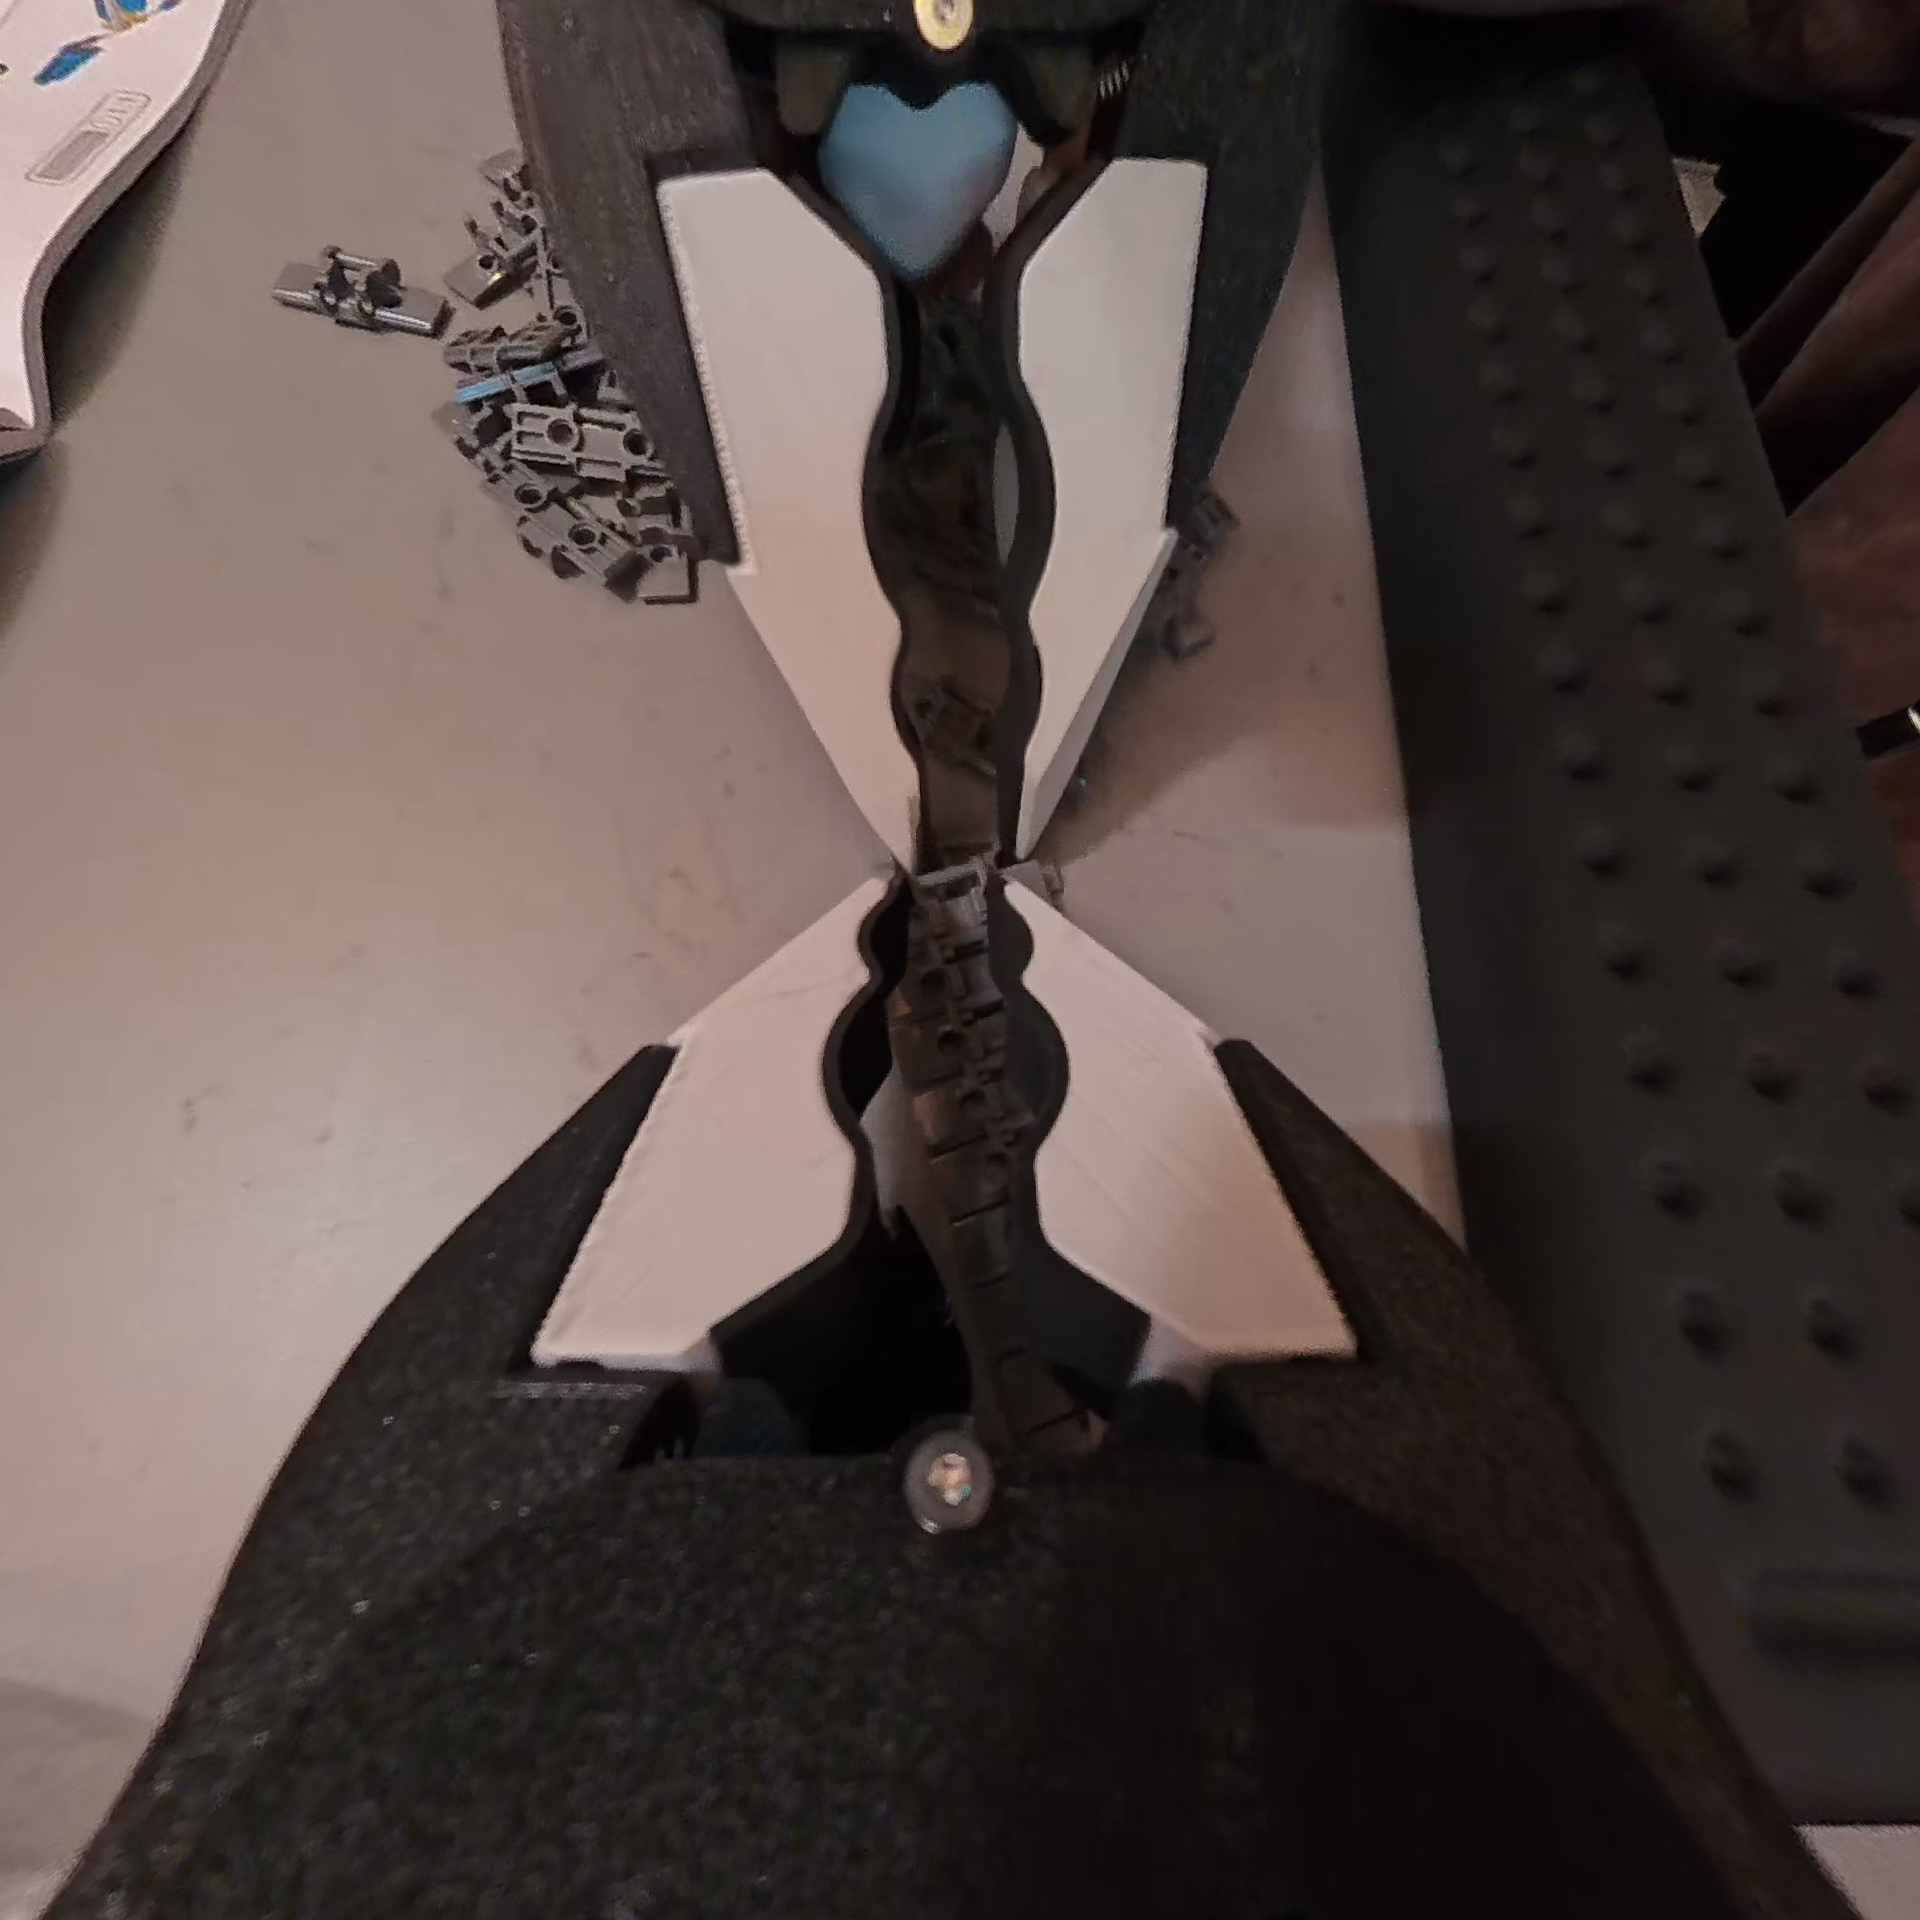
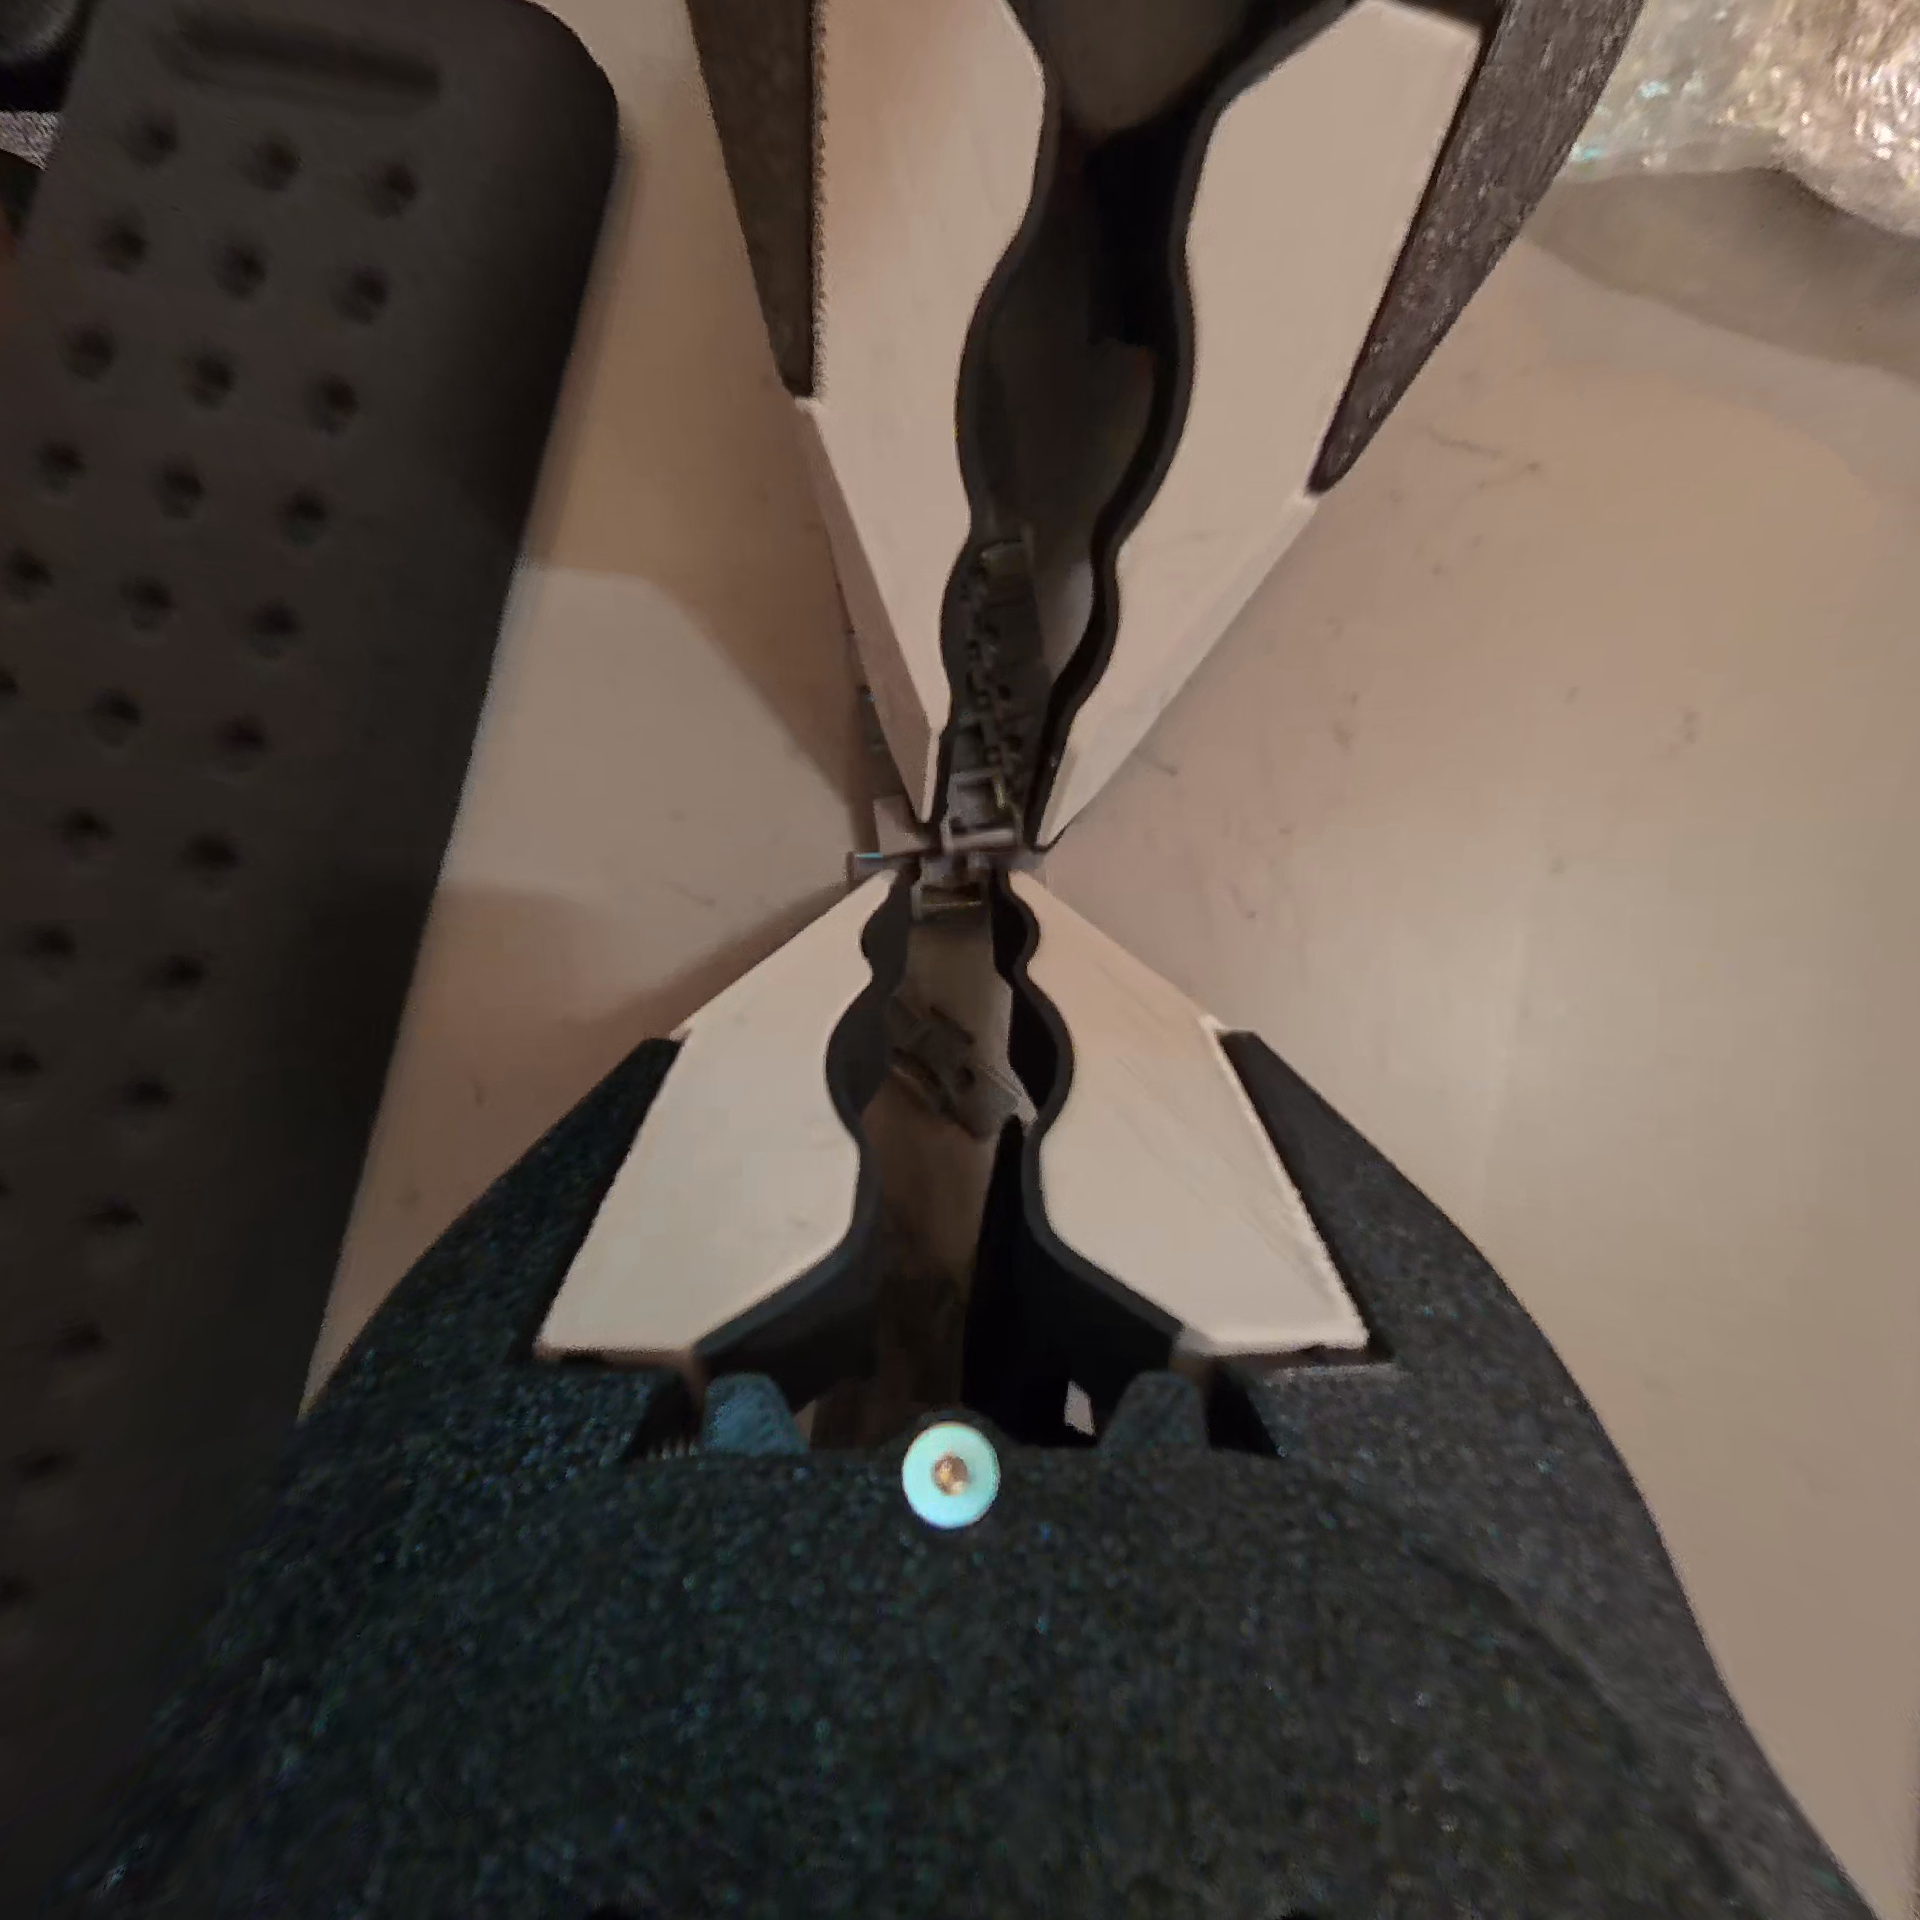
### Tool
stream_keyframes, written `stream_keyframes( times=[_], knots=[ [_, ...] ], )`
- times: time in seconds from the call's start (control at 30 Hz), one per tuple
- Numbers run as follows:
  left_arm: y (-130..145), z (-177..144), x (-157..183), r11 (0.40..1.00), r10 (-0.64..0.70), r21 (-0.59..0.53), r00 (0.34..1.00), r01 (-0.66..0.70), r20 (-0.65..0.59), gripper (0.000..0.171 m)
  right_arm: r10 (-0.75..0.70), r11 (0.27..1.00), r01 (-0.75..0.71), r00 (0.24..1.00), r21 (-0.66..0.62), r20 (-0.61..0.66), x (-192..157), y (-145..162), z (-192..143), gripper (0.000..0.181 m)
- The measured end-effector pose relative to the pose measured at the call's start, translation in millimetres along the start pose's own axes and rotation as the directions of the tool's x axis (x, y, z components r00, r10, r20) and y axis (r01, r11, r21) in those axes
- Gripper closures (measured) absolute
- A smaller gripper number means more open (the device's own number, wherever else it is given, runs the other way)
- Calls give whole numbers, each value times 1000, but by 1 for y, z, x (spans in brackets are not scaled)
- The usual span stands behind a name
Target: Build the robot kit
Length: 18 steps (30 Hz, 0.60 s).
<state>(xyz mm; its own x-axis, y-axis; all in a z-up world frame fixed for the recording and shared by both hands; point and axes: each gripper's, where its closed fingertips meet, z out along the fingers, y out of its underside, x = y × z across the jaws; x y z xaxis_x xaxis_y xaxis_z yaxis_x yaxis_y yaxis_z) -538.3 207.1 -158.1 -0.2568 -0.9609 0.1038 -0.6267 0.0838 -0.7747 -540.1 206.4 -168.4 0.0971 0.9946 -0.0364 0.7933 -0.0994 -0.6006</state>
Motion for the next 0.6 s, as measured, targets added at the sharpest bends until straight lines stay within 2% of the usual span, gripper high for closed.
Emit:
stream_keyframes(
  times=[0.6],
  knots=[
    [2, -2, 8, 1000, -1, -8, 999, 0, -51, 157, -20, 999, 19, 999, 28, 30, -4, -1, 0, 166]
  ],
)
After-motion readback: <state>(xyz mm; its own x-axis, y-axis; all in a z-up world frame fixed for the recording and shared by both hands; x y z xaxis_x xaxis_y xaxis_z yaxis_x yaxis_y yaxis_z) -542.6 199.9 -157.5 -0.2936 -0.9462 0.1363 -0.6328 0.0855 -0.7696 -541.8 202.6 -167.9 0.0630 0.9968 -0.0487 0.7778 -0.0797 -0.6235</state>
